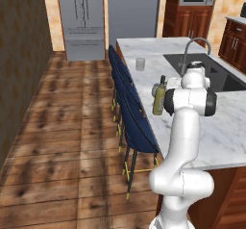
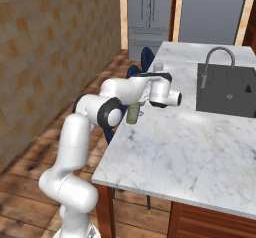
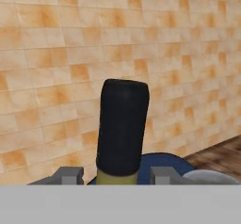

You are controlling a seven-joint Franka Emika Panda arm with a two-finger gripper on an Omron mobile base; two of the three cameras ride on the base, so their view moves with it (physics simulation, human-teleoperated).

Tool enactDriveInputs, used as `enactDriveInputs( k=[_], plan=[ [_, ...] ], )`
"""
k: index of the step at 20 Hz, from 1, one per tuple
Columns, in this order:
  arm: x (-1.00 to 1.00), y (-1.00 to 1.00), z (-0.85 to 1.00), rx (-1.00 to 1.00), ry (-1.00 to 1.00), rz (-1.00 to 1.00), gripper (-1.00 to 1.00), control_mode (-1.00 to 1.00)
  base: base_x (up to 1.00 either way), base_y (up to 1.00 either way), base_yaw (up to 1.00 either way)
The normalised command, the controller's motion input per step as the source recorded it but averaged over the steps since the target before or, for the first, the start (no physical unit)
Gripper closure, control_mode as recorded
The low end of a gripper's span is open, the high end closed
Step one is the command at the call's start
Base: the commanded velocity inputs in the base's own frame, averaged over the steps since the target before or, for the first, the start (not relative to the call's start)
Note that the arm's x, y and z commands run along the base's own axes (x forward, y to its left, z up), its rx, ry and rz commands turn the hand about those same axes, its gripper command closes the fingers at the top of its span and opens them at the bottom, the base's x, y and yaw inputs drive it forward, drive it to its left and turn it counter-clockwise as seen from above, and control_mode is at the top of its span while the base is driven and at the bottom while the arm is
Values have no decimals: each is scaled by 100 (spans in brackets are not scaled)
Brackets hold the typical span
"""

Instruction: There is a wine glass and glass cup on the dining counter. Place the wine bottle next to the wine glass and the juice bottle next to the glass cup.

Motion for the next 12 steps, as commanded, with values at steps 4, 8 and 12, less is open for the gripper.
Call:
enactDriveInputs(
  k=[4, 8, 12],
  plan=[
    [31, 0, -15, -1, 6, 0, 100, -100, 0, 0, 0],
    [9, 0, -20, -2, 3, 0, 100, -100, 0, 0, 0],
    [0, 0, -10, -2, 0, 0, 100, -100, 0, 0, 0]
  ],
)
